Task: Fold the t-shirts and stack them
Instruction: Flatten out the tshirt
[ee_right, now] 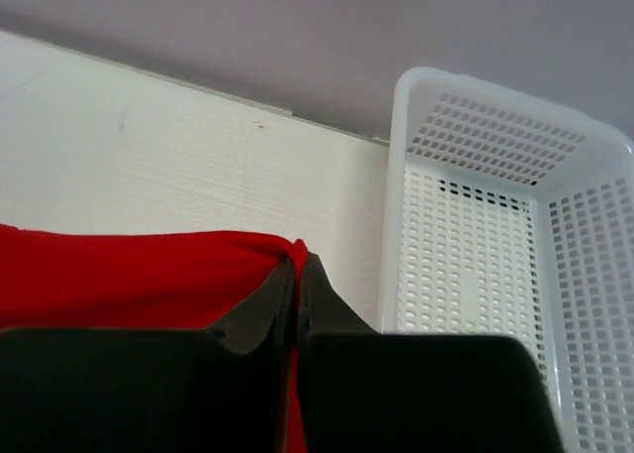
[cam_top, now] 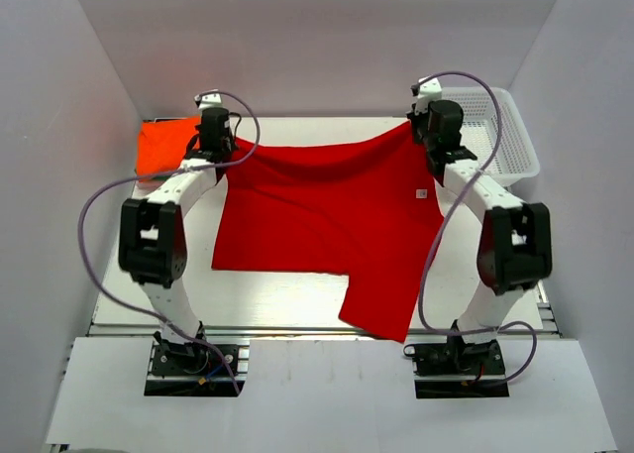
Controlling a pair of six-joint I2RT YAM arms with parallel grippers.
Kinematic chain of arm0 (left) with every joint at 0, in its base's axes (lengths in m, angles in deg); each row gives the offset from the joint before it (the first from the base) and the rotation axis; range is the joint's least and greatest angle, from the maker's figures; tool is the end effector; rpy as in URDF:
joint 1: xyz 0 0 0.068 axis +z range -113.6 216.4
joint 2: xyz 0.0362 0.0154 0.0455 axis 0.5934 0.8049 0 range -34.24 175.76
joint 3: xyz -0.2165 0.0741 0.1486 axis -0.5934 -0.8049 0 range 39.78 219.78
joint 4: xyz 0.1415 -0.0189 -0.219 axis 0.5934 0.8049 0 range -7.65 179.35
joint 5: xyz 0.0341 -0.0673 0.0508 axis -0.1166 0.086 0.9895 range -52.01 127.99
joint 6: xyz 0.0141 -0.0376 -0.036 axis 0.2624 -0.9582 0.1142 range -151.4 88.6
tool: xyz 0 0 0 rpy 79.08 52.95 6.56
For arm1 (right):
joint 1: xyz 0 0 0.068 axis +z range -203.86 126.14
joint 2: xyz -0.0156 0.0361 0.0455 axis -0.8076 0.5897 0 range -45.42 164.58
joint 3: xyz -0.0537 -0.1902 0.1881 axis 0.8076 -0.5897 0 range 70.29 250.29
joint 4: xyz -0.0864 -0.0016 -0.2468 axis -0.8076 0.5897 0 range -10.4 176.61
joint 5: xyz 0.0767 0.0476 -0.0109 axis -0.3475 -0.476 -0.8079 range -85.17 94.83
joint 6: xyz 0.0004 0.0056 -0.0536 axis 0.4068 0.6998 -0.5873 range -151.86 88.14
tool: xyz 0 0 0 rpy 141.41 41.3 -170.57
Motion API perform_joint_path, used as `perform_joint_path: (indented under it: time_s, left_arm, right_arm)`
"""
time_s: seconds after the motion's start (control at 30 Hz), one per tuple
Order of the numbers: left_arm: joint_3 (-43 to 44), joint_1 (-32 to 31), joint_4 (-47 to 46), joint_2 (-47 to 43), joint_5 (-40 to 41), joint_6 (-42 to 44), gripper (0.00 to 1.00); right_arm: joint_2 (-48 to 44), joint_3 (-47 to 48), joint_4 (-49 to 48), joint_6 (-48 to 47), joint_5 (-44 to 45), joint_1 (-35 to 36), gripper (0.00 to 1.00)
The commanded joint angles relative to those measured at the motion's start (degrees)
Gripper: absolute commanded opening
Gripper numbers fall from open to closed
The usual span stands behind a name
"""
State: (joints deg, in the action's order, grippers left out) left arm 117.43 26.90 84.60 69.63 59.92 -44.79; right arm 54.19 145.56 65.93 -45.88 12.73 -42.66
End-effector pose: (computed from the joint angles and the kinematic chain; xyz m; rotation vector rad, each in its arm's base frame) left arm 0.4201 -0.0569 0.2644 -0.3012 2.0095 0.1448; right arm 0.4124 0.0767 0.3073 -0.2852 1.7346 -0.1569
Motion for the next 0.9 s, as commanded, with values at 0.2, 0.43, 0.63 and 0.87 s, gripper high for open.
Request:
perform_joint_path:
  time_s: [0.2,0.43,0.63,0.87]
  left_arm:
    - [26.9,2.5,2.7,20.4,-3.9,-0.5,0.00]
    - [34.9,3.0,4.5,28.8,-7.4,-1.1,0.00]
    - [21.9,3.0,0.4,21.1,-6.6,-0.6,0.00]
    - [8.7,3.0,2.4,14.4,-2.8,-4.4,0.00]
  right_arm:
    - [15.7,19.1,-3.8,-1.5,6.5,-0.5,0.00]
    - [20.7,22.4,-2.6,-1.9,6.5,-0.5,0.00]
    - [14.7,12.6,-3.9,-1.0,3.3,-0.1,0.00]
    - [2.9,-6.0,-1.3,5.8,-0.8,-0.1,0.00]
